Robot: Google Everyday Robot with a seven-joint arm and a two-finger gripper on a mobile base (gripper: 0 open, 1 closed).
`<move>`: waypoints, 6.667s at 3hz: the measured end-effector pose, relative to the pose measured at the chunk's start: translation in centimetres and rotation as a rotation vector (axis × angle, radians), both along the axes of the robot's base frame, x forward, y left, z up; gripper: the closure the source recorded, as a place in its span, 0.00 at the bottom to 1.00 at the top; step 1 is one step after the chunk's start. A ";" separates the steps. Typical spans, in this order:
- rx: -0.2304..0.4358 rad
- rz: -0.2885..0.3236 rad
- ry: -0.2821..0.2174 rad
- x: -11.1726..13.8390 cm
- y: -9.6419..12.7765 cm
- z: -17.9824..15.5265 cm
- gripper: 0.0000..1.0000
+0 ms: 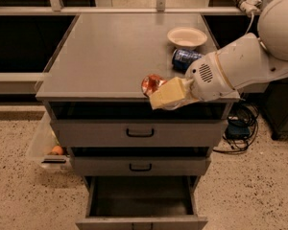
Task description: Place coke can into bottom drawer
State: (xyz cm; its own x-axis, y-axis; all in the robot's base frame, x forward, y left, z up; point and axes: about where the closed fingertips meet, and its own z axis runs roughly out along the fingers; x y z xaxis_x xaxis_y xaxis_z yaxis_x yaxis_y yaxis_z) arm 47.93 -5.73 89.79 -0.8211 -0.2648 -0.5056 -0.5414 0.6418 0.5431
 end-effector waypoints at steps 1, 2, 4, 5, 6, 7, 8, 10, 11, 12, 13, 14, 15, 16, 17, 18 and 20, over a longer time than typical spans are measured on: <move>-0.006 0.015 -0.009 -0.1 0.6 -0.4 1.00; 0.044 -0.015 -0.018 -1.5 0.0 -2.8 1.00; 0.282 -0.139 0.041 -6.1 -5.1 -14.6 1.00; 0.385 -0.142 0.077 -7.1 -6.5 -18.8 1.00; 0.410 -0.139 0.103 -7.1 -6.2 -20.2 1.00; 0.408 -0.138 0.101 -7.1 -6.2 -20.1 1.00; 0.454 -0.181 0.134 -6.8 -7.2 -22.7 1.00; 0.640 -0.309 0.236 -4.8 -10.3 -33.8 1.00; 0.694 -0.357 0.288 -4.3 -11.1 -38.3 1.00; 0.694 -0.400 0.331 -4.1 -11.7 -40.6 1.00; 0.694 -0.403 0.334 -4.1 -11.7 -40.8 1.00; 0.687 -0.450 0.375 -4.1 -12.2 -43.3 1.00; 0.662 -0.520 0.443 -3.7 -13.1 -48.4 1.00; 0.649 -0.604 0.512 -3.4 -14.4 -53.5 1.00; 0.635 -0.639 0.597 -2.1 -14.7 -59.1 1.00; 0.639 -0.648 0.585 -2.0 -14.9 -58.8 1.00; 0.633 -0.641 0.649 -0.7 -13.4 -61.3 1.00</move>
Offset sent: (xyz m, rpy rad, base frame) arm -0.0485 -0.0603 -0.1008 0.1241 0.0143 -0.1638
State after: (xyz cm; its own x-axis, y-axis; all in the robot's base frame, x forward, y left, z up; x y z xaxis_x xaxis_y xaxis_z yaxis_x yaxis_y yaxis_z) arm 47.23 -19.17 28.49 -0.8716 0.4574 0.1764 0.2975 0.2074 0.9319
